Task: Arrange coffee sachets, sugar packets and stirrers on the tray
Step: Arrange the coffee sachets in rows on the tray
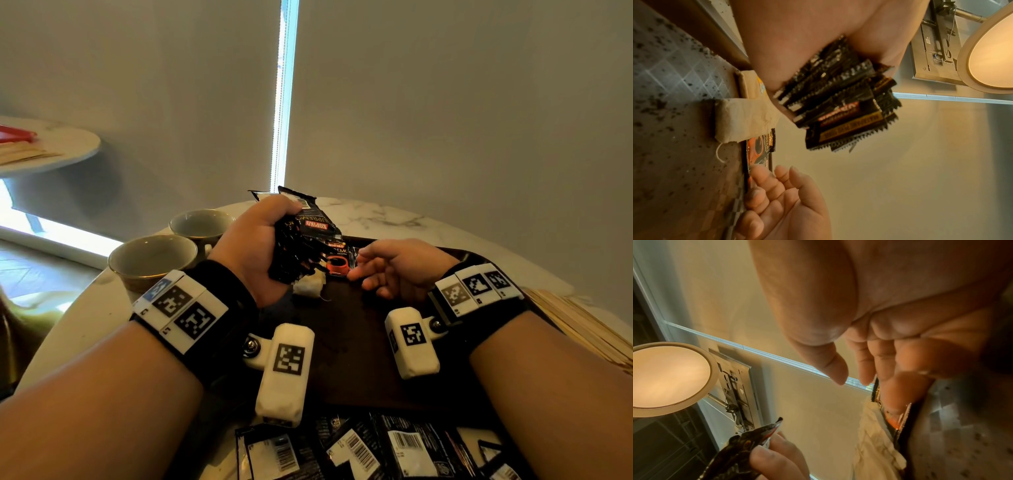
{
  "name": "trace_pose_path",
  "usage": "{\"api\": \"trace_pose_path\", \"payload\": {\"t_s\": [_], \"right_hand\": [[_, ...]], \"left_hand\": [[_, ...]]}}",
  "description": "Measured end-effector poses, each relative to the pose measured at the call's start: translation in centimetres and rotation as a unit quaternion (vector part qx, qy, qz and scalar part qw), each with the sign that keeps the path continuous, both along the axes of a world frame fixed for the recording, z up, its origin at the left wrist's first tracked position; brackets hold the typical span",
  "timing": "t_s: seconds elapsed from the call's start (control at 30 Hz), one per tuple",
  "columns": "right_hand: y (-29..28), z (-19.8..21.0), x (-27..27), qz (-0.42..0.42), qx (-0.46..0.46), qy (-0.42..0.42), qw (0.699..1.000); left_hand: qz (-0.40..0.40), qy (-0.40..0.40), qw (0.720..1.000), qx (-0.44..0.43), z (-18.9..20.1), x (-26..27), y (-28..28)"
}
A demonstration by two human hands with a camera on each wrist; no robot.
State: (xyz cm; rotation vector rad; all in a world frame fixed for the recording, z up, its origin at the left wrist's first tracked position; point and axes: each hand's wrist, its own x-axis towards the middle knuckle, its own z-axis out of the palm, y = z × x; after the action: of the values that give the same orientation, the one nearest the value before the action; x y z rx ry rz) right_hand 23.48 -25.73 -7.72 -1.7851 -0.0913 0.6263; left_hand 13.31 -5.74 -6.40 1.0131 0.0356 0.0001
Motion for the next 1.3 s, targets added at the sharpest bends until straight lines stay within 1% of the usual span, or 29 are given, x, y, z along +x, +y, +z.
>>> {"api": "trace_pose_path", "payload": {"t_s": [0.07,0.13,0.27,0.33,0.4,0.43,0.53,0.67,0.73,0.77,0.83,0.9,0.93,1.0,1.07,1.17,1.3], "right_hand": [[0.0,0.1,-0.1,0.013,0.024,-0.049,0.998],[0.0,0.3,-0.3,0.036,0.072,-0.106,0.991],[0.4,1.0,-0.9,0.111,0.176,-0.177,0.962],[0.6,1.3,-1.4,0.15,0.167,-0.208,0.952],[0.8,1.6,-2.0,0.163,0.126,-0.242,0.948],[0.8,1.7,-2.4,0.158,0.116,-0.246,0.949],[0.9,1.5,-2.7,0.128,0.127,-0.253,0.95],[1.2,1.0,-1.9,0.089,0.115,-0.308,0.94],[1.2,0.7,-1.4,0.056,0.128,-0.319,0.937],[1.3,0.5,-1.2,0.03,0.141,-0.32,0.936],[1.3,0.3,-0.6,-0.042,0.174,-0.299,0.937],[1.0,0.2,0.3,-0.106,0.207,-0.251,0.94],[0.9,0.2,0.4,-0.124,0.202,-0.229,0.944],[0.5,-0.3,0.8,-0.134,0.149,-0.195,0.96],[0.2,-1.0,0.9,-0.129,0.108,-0.166,0.972],[-0.1,-1.4,1.0,-0.145,0.087,-0.14,0.976],[-0.3,-1.6,0.8,-0.129,0.044,-0.118,0.984]], "left_hand": [[-0.004,0.005,1.0,0.004,0.0,0.0,0.0],[-0.01,0.007,1.0,0.009,-0.1,0.0,-0.1],[-0.036,0.011,0.999,0.012,-0.2,-0.1,-0.2],[-0.042,0.013,0.999,0.011,-0.3,-0.1,-0.3],[-0.049,0.011,0.999,0.011,-0.4,-0.1,-0.3],[-0.052,0.012,0.998,0.011,-0.4,-0.1,-0.3],[-0.064,0.027,0.998,0.002,-0.3,-0.2,-0.4],[-0.083,0.028,0.996,-0.007,-0.3,-0.3,-0.6],[-0.092,0.02,0.995,-0.013,-0.3,-0.3,-0.7],[-0.095,0.016,0.995,-0.018,-0.2,-0.4,-0.7],[-0.073,0.012,0.997,-0.019,-0.2,-0.4,-0.7],[-0.041,0.008,0.999,-0.013,-0.2,-0.2,-0.5],[-0.027,0.005,1.0,-0.011,-0.2,-0.1,-0.4],[-0.004,-0.008,1.0,-0.026,-0.1,0.1,-0.2],[0.014,-0.022,0.998,-0.061,-0.1,0.2,-0.2],[0.017,-0.051,0.993,-0.103,0.0,0.2,-0.2],[0.016,-0.06,0.991,-0.115,0.0,0.2,-0.1]]}}
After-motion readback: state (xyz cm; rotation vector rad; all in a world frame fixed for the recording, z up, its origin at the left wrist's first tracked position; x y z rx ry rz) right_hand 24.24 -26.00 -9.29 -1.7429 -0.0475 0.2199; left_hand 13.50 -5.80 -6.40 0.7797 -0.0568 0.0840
